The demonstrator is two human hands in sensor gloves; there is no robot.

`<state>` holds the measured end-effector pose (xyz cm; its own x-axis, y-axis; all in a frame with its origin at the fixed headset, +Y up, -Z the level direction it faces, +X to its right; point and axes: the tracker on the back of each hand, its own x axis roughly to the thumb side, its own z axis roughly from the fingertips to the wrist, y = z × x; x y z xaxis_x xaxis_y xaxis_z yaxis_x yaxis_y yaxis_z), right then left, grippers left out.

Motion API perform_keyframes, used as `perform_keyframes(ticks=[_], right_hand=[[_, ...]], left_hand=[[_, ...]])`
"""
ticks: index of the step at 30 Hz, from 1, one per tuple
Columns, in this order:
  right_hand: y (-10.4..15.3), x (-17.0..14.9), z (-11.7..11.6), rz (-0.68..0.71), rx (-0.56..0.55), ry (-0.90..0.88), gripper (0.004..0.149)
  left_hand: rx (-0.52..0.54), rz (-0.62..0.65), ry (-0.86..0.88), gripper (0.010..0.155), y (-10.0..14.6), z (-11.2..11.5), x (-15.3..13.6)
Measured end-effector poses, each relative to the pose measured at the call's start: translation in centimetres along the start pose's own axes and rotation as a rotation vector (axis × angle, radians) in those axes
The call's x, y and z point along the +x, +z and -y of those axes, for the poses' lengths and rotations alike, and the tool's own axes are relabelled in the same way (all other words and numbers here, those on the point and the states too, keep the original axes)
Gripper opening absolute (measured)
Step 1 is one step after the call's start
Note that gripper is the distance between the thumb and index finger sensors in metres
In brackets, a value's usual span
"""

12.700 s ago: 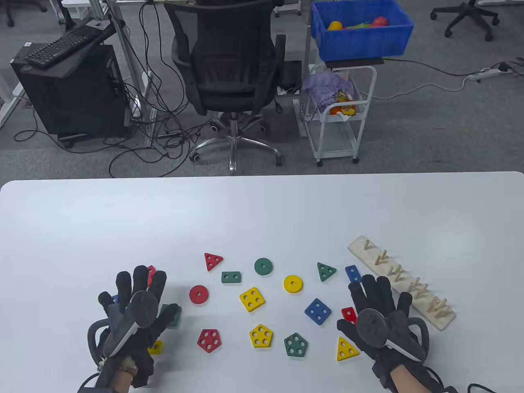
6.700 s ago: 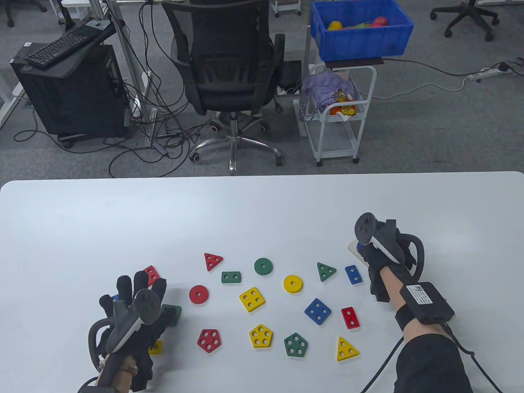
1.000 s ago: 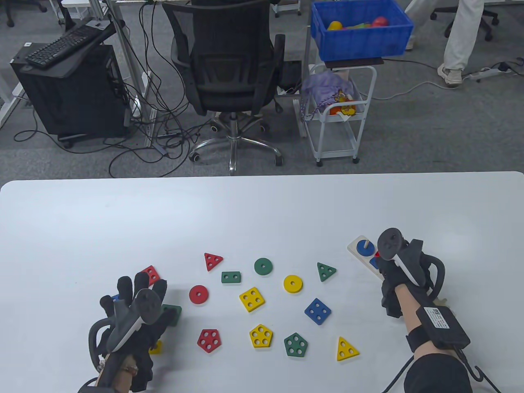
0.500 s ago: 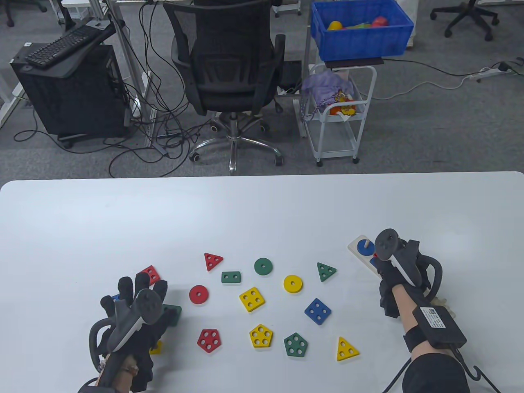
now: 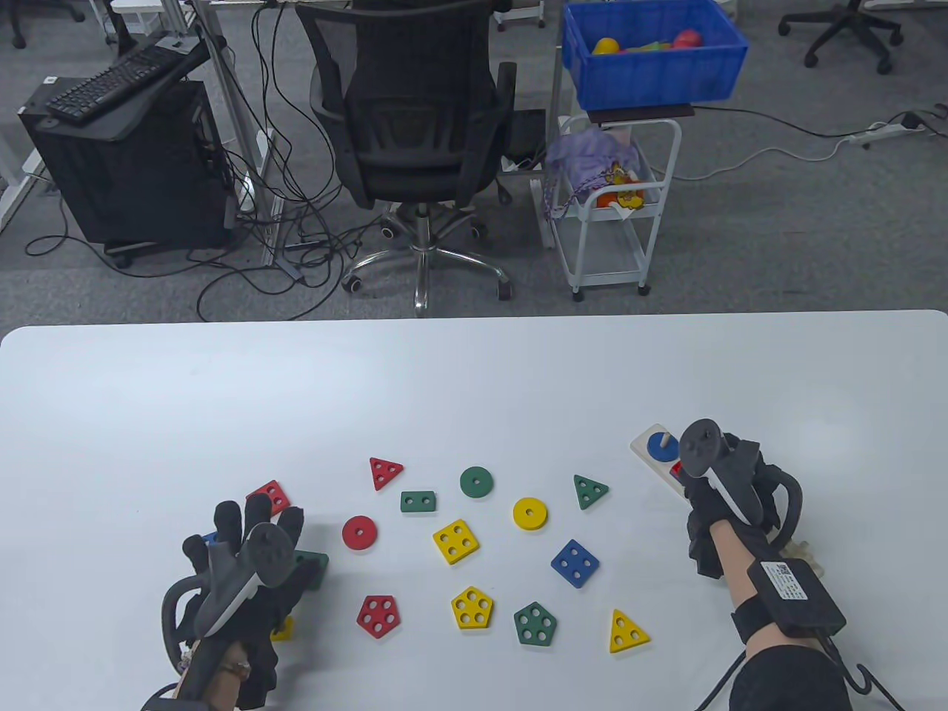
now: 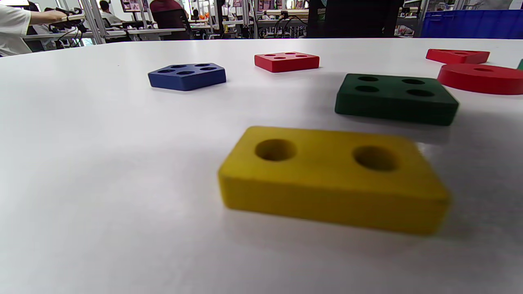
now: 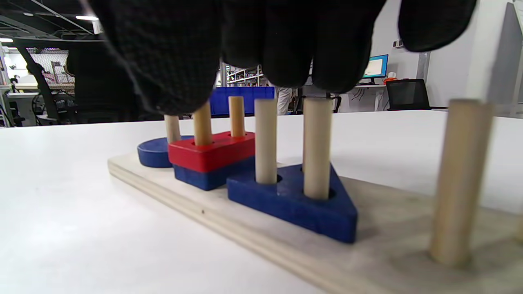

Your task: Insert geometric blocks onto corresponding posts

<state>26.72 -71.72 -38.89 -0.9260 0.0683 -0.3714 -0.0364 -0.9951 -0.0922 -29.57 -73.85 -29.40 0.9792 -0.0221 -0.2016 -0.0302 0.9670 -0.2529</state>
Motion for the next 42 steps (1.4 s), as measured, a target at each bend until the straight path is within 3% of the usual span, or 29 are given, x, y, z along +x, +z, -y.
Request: perform_keyframes(ticks=[4,8,9,13,16,19,23,27,32,42], right_hand=[[1.5,0.1,0.8,0.084,-0.004,-0.027,0.064],[4.2,0.4,1.1,0.274,0.039,-0.060,0.062],[5.7,0.6,0.9,0.408,0.088,-0.078,0.062],[10.2,1.2,-0.2,0.716,0.279,-0.062,0.060],[13.3,1.3,-1.4,0.864,0.393,-0.045,0.062],[15.1,1.2,-2.4,0.916,0.409,-0.001,0.067],[16.0,1.0,-2.8,0.935,0.339,-0.002,0.071],[16.2,1.3,-3.4,0.930,0.336,-0.003,0.067],[16.4,1.4,-3.4,0.939,0.230,-0.030,0.059],[15.9,1.1,-2.8,0.936,0.164,-0.079,0.059]], left_hand=[[-0.003,0.000,-0.001,0.077,0.0,0.0,0.0],[-0.003,0.002,-0.001,0.077,0.0,0.0,0.1],[-0.003,0.002,-0.001,0.077,0.0,0.0,0.1],[-0.003,0.002,-0.001,0.077,0.0,0.0,0.1],[-0.003,0.002,-0.001,0.077,0.0,0.0,0.1],[-0.006,0.008,-0.008,0.077,0.0,0.0,0.1],[-0.007,0.010,-0.010,0.077,0.1,0.1,0.2],[-0.009,0.011,-0.010,0.077,0.1,0.2,0.3],[-0.009,0.009,-0.005,0.077,0.1,0.1,0.3],[-0.005,0.010,-0.002,0.077,0.1,0.1,0.3]])
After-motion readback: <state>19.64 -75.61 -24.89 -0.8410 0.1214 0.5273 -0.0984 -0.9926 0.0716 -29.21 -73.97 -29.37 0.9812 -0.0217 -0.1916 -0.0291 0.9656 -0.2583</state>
